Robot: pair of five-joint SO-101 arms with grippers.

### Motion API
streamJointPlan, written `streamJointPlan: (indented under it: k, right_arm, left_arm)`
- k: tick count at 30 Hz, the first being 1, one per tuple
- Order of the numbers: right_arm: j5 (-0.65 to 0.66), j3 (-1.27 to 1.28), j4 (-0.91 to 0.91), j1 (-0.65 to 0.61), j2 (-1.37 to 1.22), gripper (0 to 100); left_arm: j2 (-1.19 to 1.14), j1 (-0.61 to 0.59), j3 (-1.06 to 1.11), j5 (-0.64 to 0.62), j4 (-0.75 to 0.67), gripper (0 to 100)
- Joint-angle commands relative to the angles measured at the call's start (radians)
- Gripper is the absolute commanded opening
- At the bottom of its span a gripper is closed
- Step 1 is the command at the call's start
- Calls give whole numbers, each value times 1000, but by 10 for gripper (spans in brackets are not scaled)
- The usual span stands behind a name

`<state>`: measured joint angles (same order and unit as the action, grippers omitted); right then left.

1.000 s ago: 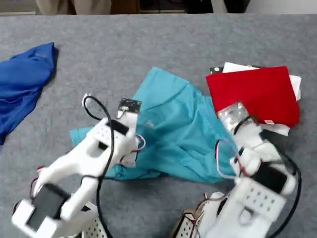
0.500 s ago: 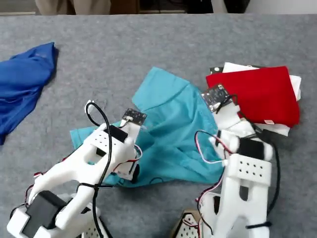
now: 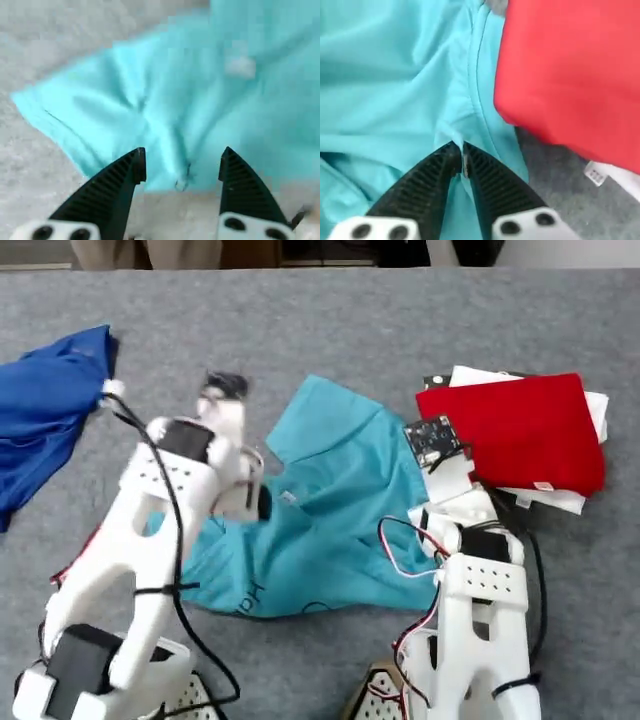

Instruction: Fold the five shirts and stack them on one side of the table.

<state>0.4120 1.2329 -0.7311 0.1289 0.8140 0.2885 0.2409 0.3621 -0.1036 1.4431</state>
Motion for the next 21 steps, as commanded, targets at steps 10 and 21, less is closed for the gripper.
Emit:
streamJointPlan:
  k: [10, 21]
  right_arm:
    - [-5, -1, 21, -16, 4, 2]
    - [-5, -1, 23, -12, 4, 2]
  left_arm:
    - [-389, -34, -281, -373, -97, 246]
    - [-535, -32, -405, -373, -35, 199]
